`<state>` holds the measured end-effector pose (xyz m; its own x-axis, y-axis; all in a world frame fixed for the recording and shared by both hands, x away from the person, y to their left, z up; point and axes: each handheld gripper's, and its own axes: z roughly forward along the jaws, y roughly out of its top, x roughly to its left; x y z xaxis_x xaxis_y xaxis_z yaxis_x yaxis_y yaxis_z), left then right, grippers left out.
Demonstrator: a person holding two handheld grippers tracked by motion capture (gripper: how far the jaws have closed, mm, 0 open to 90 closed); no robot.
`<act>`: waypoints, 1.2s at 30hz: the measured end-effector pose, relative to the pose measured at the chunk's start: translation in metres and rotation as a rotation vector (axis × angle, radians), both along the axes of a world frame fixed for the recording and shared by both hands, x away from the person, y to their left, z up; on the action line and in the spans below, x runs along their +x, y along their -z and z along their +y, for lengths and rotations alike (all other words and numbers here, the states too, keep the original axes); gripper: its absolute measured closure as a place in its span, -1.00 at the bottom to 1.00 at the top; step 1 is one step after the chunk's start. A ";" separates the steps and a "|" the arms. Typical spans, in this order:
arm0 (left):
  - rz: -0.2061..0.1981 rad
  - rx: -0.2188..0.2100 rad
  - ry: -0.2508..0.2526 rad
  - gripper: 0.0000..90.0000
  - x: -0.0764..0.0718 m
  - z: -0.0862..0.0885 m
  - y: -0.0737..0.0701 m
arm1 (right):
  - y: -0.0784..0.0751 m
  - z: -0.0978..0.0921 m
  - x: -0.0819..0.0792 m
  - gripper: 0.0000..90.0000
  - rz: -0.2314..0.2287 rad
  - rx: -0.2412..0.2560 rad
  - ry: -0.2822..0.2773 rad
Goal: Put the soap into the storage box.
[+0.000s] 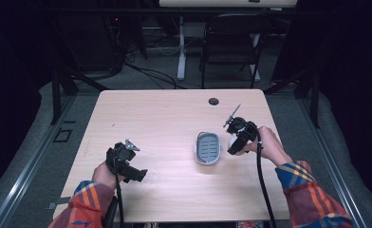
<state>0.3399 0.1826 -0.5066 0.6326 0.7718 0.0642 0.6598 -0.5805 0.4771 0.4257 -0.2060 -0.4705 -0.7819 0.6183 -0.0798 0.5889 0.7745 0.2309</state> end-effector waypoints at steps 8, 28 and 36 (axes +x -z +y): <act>0.003 0.004 0.001 -0.98 0.000 0.000 0.000 | -0.008 0.009 0.003 -0.45 -0.014 0.006 -0.018; 0.001 0.005 0.000 -0.97 0.000 0.000 0.000 | -0.017 0.042 0.016 -0.45 -0.025 0.015 -0.072; -0.001 0.001 0.001 -0.97 -0.001 0.000 0.000 | -0.013 0.061 0.019 -0.45 -0.019 0.017 -0.101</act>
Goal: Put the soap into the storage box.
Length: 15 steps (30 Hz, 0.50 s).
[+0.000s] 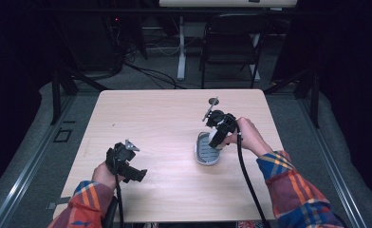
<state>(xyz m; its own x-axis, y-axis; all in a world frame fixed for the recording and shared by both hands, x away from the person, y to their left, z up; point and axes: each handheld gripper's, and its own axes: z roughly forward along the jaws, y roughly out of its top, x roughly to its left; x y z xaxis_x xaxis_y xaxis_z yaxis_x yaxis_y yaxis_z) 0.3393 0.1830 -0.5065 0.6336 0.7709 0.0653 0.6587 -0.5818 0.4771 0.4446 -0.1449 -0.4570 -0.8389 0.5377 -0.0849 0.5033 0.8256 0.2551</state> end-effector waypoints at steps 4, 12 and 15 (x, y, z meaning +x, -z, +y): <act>0.000 0.001 0.001 -0.97 0.000 0.000 0.000 | 0.003 0.005 0.002 -0.45 0.011 -0.012 -0.014; 0.001 0.000 0.001 -0.97 0.000 0.000 0.000 | 0.015 0.017 0.007 -0.45 0.029 -0.007 -0.034; 0.000 0.000 0.000 -0.97 0.000 0.000 0.000 | 0.017 0.019 0.007 -0.45 0.033 -0.008 -0.034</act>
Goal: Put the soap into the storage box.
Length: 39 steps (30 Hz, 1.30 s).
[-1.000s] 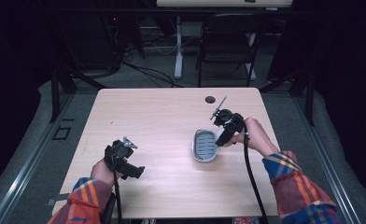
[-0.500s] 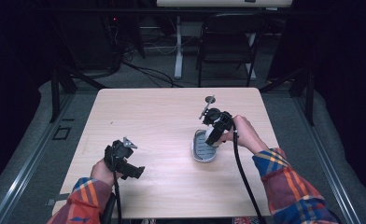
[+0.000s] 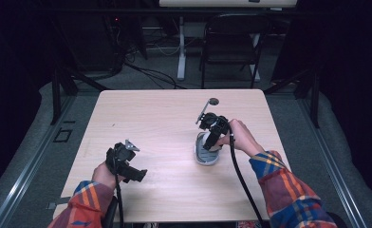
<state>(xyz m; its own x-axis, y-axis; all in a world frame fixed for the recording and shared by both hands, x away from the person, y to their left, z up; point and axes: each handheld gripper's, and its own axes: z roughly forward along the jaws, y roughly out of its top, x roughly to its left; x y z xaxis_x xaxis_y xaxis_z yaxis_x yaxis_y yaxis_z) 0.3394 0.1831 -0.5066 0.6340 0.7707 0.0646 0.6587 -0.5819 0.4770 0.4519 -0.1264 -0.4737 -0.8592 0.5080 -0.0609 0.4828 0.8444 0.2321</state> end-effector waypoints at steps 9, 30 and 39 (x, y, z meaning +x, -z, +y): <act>-0.002 -0.001 -0.001 -0.97 0.000 0.000 0.000 | 0.009 0.007 0.001 -0.46 0.011 -0.014 -0.016; 0.001 0.000 0.000 -0.97 0.000 0.000 0.000 | 0.026 0.008 0.001 -0.46 0.022 -0.037 -0.027; 0.000 0.002 0.001 -0.97 0.000 0.000 0.000 | 0.020 0.002 -0.001 -0.52 0.016 -0.011 -0.019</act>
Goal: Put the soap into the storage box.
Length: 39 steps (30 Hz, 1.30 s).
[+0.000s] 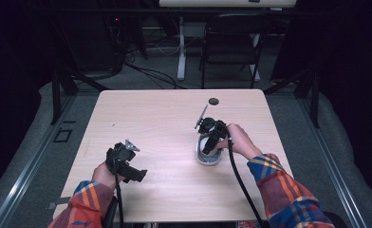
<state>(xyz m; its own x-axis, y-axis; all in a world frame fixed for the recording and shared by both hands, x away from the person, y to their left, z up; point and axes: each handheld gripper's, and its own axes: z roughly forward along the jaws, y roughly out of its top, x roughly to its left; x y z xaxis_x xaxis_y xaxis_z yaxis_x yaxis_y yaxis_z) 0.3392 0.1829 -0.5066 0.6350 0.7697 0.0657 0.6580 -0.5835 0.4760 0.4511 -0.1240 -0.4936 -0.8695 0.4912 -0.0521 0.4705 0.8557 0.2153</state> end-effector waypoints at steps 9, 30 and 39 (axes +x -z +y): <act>0.001 0.000 -0.001 -0.97 0.000 0.000 0.000 | -0.015 -0.009 -0.007 -0.67 -0.013 0.028 0.005; 0.003 0.003 -0.002 -0.97 0.000 -0.001 0.000 | -0.044 -0.071 -0.026 -0.84 -0.046 0.066 0.079; 0.005 0.004 -0.003 -0.97 0.000 -0.001 0.000 | -0.039 -0.109 -0.039 -0.85 -0.055 0.049 0.144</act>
